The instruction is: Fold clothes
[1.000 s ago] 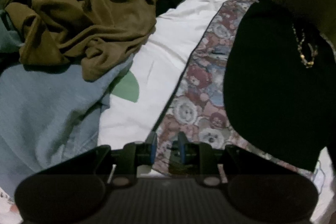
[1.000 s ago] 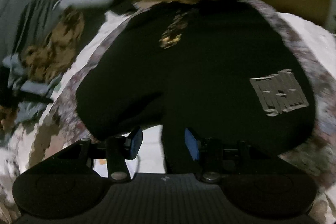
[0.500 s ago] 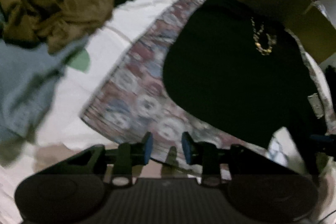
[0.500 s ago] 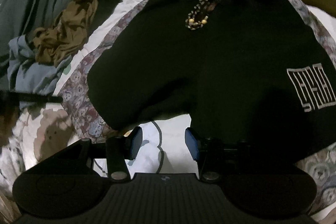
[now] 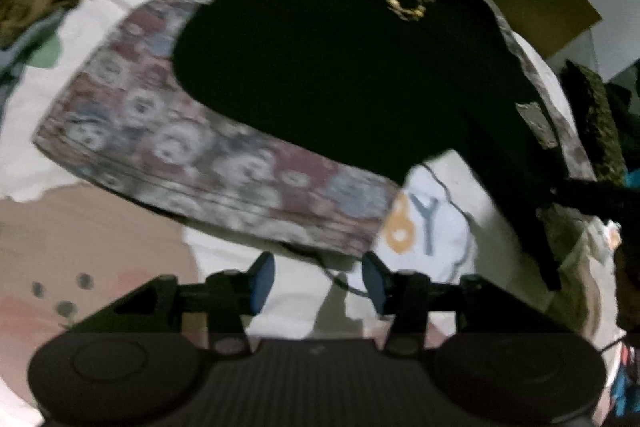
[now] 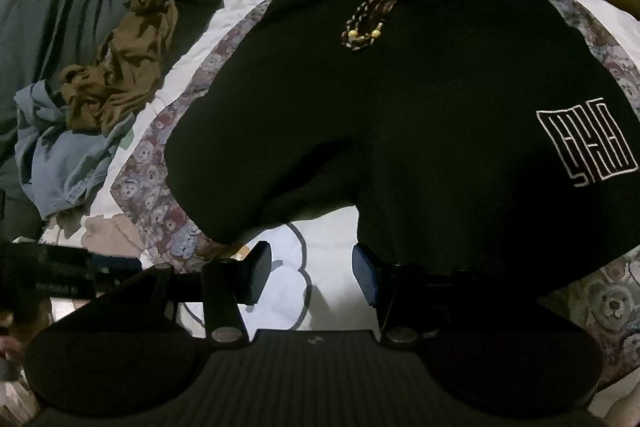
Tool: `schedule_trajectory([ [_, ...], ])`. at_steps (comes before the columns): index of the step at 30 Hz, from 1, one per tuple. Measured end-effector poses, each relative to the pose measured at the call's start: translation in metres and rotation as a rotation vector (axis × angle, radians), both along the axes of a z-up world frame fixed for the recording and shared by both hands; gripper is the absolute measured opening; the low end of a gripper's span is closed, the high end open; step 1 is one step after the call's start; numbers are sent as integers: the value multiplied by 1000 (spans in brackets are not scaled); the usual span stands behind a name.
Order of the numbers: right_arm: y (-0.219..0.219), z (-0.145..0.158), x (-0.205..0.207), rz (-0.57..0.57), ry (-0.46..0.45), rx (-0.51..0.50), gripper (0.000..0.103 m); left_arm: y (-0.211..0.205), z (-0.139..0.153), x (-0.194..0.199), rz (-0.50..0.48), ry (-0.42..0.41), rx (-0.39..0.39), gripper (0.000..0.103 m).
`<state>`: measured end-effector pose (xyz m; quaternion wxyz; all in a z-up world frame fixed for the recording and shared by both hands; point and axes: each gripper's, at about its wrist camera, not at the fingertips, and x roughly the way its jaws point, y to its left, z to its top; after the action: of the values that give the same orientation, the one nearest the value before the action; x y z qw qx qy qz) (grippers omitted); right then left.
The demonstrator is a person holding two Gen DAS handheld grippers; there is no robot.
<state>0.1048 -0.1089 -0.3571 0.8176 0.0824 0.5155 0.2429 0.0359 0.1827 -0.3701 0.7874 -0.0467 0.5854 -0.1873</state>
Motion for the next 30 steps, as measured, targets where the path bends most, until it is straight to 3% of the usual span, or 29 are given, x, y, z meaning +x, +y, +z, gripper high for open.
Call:
schedule_trajectory([
  [8,-3,-1,0,-13,-2,-1,52,-24,-15,-3,-22,25,-25,51],
  [19,-7,-8,2,-30,11,-10,52,-25,12,12,-49,-138,-40,52],
  [25,-4,-8,0,-10,9,-11,52,-22,1,27,-19,-146,-37,52],
  [28,-5,-10,-1,-10,19,-13,52,-21,-3,33,-14,-131,-58,42],
  [30,-5,-11,-1,-12,22,-14,52,-17,-6,37,13,-105,-87,12],
])
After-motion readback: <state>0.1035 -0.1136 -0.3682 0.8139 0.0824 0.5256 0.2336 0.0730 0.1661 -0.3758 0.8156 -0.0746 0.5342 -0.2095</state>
